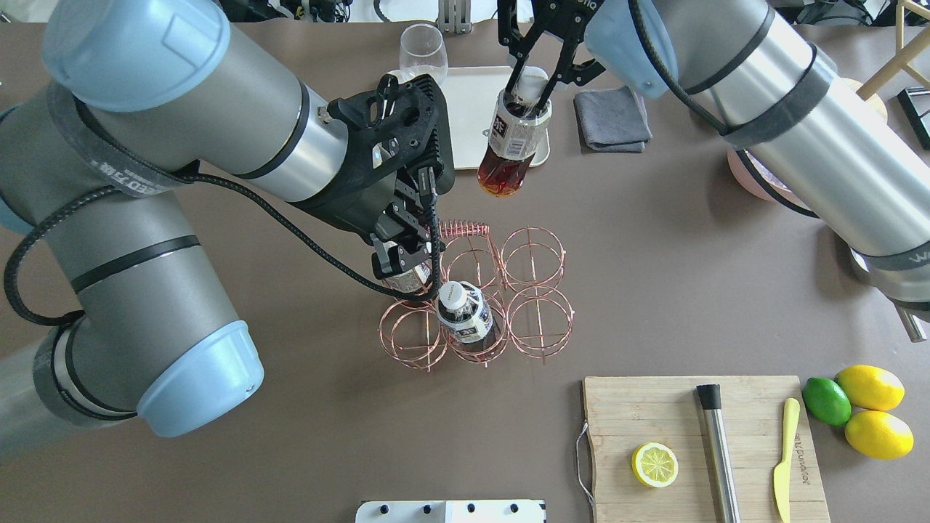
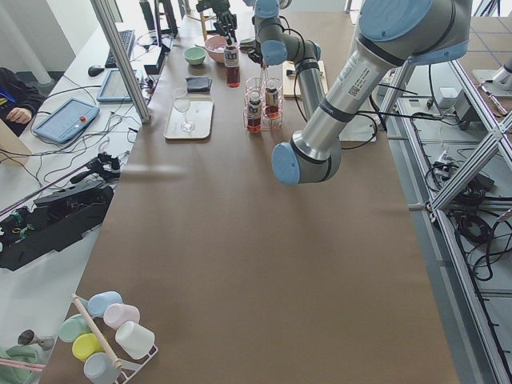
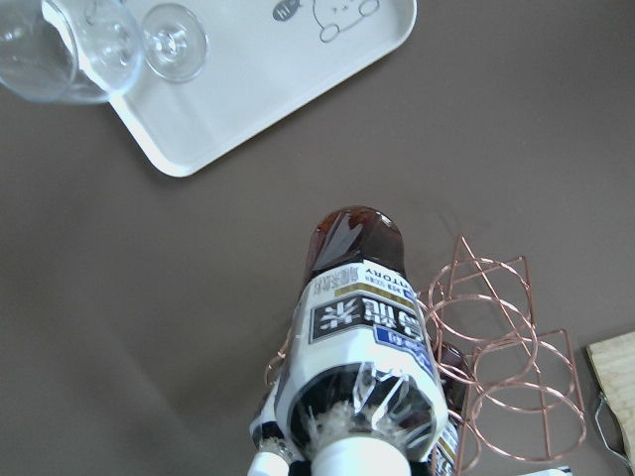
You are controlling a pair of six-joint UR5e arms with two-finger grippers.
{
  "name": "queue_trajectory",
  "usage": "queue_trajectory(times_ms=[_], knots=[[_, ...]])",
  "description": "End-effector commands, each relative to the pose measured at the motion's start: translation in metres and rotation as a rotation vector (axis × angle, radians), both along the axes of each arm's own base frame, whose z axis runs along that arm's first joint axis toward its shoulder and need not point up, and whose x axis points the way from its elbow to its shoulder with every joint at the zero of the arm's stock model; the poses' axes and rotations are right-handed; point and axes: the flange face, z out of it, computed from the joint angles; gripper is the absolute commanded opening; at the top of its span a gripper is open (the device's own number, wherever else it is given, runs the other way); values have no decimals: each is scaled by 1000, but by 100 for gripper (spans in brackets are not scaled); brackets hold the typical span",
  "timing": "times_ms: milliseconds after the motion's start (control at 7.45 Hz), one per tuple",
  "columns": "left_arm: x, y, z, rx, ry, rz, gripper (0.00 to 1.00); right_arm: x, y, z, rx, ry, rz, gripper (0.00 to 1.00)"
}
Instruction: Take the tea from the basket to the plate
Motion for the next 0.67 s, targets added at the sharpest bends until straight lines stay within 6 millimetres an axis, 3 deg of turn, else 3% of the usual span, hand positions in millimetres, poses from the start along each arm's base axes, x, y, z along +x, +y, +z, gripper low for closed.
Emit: queue_trajectory(times_ms=[0,134,268,537], knots=[[-18,-5,-4,5,10,-23,0,-9,-121,40,87,-14,17,0],[-29,-7,-2,8,15,-34,0,-18,-147,70,112,-25,27,0],[-42,-8,1,12,19,-51,0,-24,-164,86,142,2,35,0],[-75,-32,15,4,1,-122,0,-50,-189,121,264,34,17,0]])
